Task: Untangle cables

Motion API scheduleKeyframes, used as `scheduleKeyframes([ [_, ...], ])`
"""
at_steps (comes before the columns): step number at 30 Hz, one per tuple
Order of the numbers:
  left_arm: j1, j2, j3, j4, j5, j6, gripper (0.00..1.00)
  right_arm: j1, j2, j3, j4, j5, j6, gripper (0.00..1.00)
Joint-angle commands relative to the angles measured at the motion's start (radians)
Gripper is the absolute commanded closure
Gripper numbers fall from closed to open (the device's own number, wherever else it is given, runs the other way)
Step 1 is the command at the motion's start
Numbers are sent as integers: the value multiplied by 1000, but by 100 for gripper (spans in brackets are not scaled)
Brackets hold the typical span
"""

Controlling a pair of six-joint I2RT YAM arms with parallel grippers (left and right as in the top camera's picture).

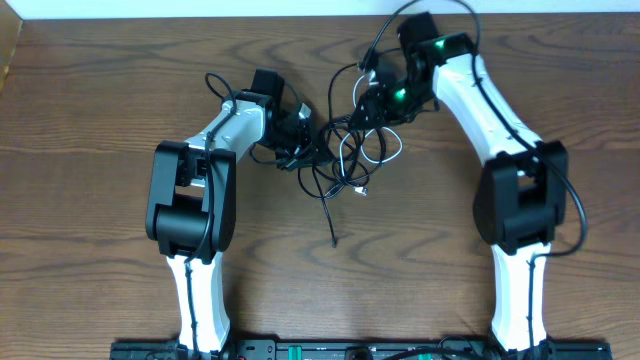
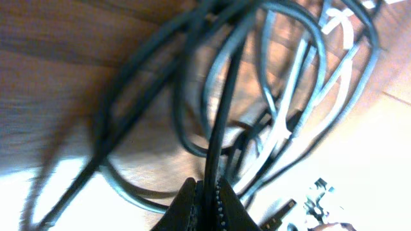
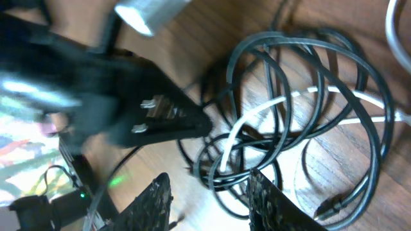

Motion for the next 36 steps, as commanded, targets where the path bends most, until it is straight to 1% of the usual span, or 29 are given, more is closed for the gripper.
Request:
scheduleKeyframes([
  [1,1,8,-3,1,94,40,93,-3,56,-8,3,-28,-15,64],
  [9,2,8,-3,0,72,29,93,19,159,-8,12,-71,-21,65],
  [17,4,8,-3,-11,-120,-135,93,52,164,-8,38,-46,-12,67],
  [21,4,8,-3,-16,-182,-185,93,42,155,0,22,-11,17,71],
  [23,4,8,-3,-26,-217,-219,93,35,140,10,13,6,16,70],
  [27,4,8,-3,-28,-249,-278,93,33,97,14,14,68,17,60],
  [30,3,8,-3,-34,-249,-311,93,44,104,11,6,97,25,59],
  [33,3,8,-3,-45,-249,-354,93,66,122,11,5,112,32,60],
  [36,3,8,-3,-53,-249,-363,93,87,126,11,16,122,32,61],
])
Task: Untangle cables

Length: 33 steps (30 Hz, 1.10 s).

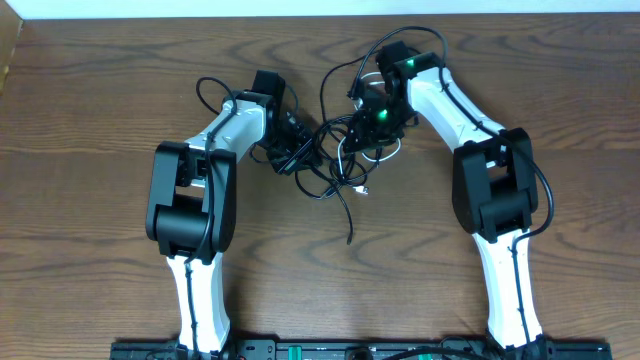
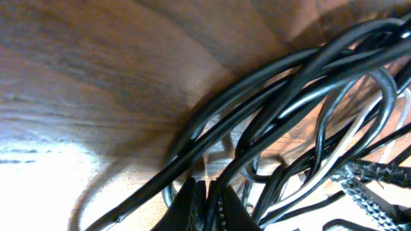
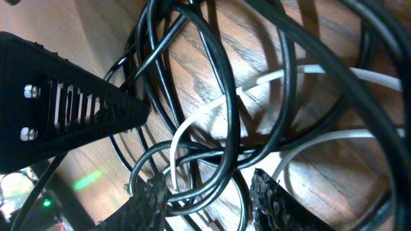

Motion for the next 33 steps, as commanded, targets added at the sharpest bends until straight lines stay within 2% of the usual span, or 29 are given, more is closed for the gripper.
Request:
scheduleKeyframes([
  [1,3,8,-3,-22,-68,-51,93,38,-2,13,12,41,9,60],
  [8,-32,8,-3,-24,-66,-50,93,46,-7,16,18,53,8,65],
  [20,-65,8,-3,-20,32,-127,93,36,-95,27,2,62,-6,65],
  [33,-59,8,-3,-2,63,-159,93,87,-60,9,42,159,92,65],
])
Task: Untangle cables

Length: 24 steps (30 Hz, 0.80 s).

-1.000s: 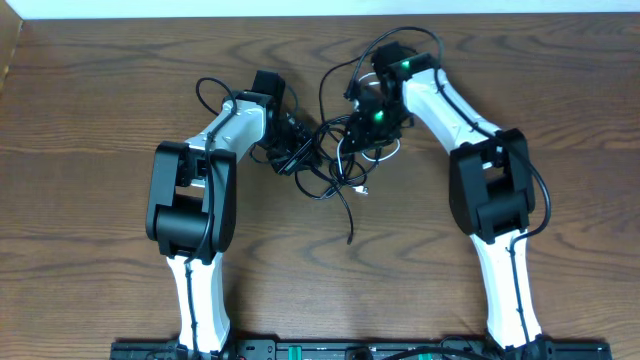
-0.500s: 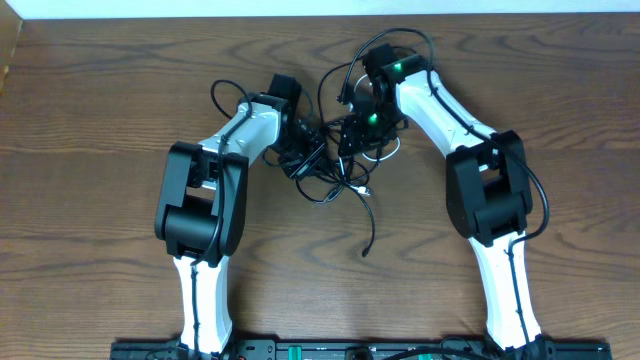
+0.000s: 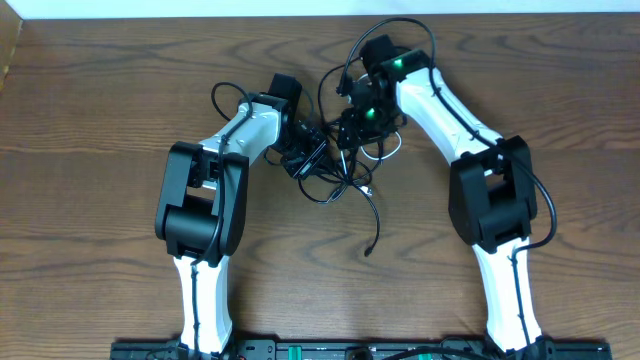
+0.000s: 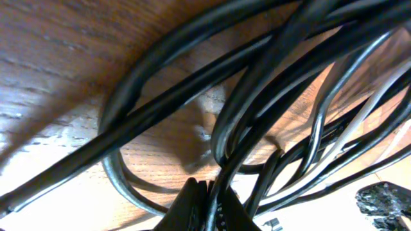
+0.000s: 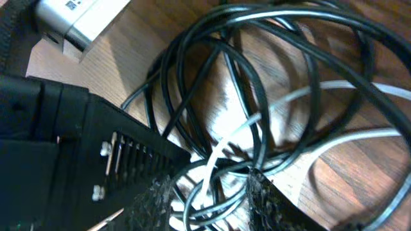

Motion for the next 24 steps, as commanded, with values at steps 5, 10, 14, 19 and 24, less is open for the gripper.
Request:
scheduleKeyframes([
  [5,21,9,-3,0,13,-10,93,42,31,-2,46,34,48,66],
  [10,38,9,-3,-1,26,-13,92,50,68,-2,48,50,87,68],
  [14,50,9,-3,-1,40,-14,93,48,78,-2,41,51,87,69],
  [19,55,9,-3,-1,40,-13,93,53,82,-3,55,70,87,69],
  [24,55,9,-3,-1,44,-21,93,68,86,-4,69,68,39,69],
])
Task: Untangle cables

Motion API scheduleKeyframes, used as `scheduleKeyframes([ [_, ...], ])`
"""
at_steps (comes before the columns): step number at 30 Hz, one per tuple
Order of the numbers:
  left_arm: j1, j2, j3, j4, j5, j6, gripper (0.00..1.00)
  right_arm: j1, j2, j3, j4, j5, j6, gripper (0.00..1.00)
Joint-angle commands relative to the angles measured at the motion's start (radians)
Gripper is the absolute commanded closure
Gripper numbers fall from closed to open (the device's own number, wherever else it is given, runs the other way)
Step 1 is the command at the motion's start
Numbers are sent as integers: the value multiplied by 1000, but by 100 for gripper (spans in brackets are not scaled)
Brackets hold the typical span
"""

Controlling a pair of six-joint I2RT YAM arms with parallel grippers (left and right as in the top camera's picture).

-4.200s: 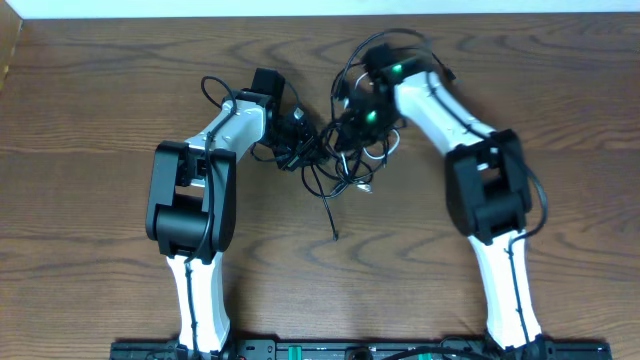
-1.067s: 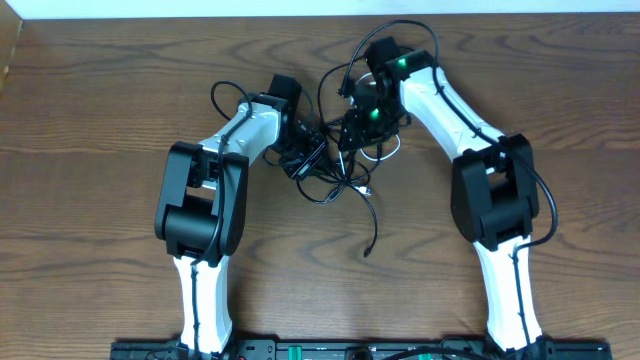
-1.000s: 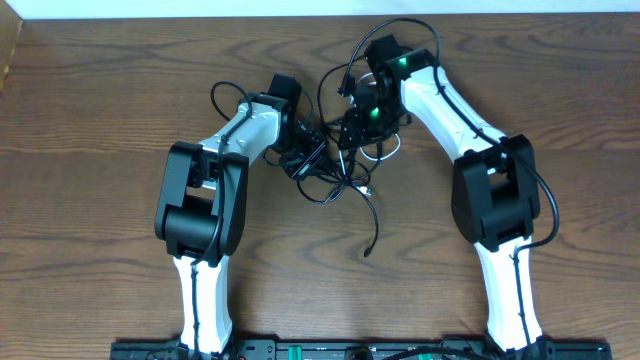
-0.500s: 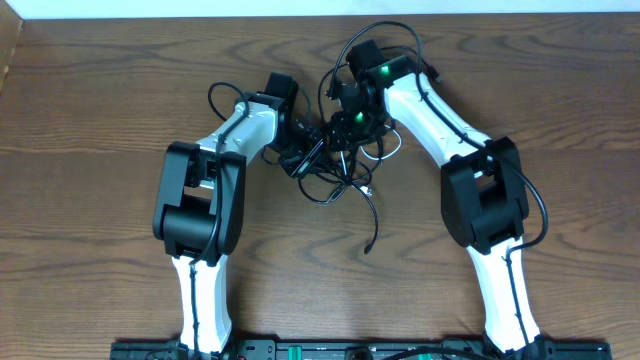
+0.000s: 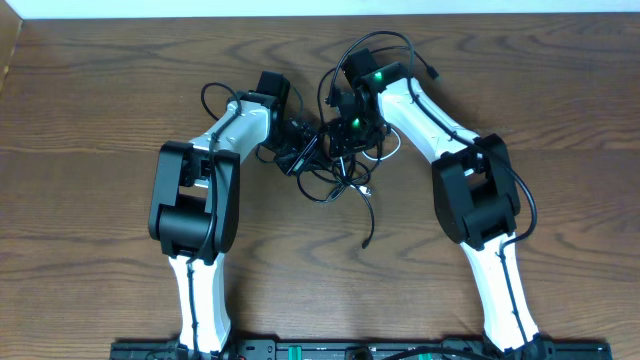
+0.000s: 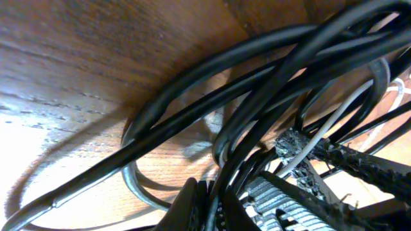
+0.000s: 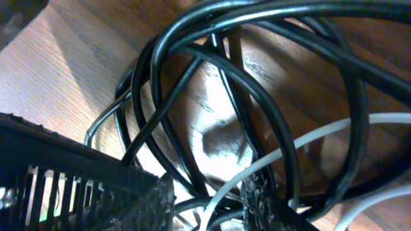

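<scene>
A tangle of black cables (image 5: 335,170) with a white cable (image 7: 282,154) woven through it lies at the table's far middle. My left gripper (image 5: 300,148) sits at the tangle's left edge. In the left wrist view it (image 6: 210,205) is shut on one black cable (image 6: 270,109). My right gripper (image 5: 340,128) is down in the top of the tangle, very close to the left one. In its own view it (image 7: 209,205) is open, with the white cable and black strands running between its fingers (image 7: 157,199).
The brown wooden table (image 5: 100,120) carries only the cables. One loose black cable tail (image 5: 363,243) trails toward the front middle. Thin arm cables loop above the right wrist (image 5: 385,45). The two arms stand close together over the tangle.
My right gripper has moved a little left and down into the tangle, nearer the left gripper. The left arm has shifted slightly left, still shut on its black cable. The loose tail has barely moved.
My left gripper was shut on a black cable at the tangle's left throughout. My right gripper, open, stood to the right of the tangle, then over its right part, then further left, and now stands among the strands. The loose tail has drifted rightward.
</scene>
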Motion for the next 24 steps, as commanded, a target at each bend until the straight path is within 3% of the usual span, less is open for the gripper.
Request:
scheduleKeyframes([
  [1,7,9,-3,-3,3,-16,93,23,19,-3,8,20,-48,69],
  [4,6,9,-3,-3,2,-40,93,49,42,-3,8,77,-94,70],
  [8,6,9,-3,-4,2,-39,93,71,79,-3,-8,184,-93,99],
  [14,10,9,-3,-3,-2,-39,93,31,61,-1,-10,156,-56,99],
  [18,15,9,-3,-3,-3,-39,93,-41,-6,0,-17,1,-77,99],
  [24,18,9,-3,-2,-7,-16,92,-194,-194,0,-15,-562,-244,99],
])
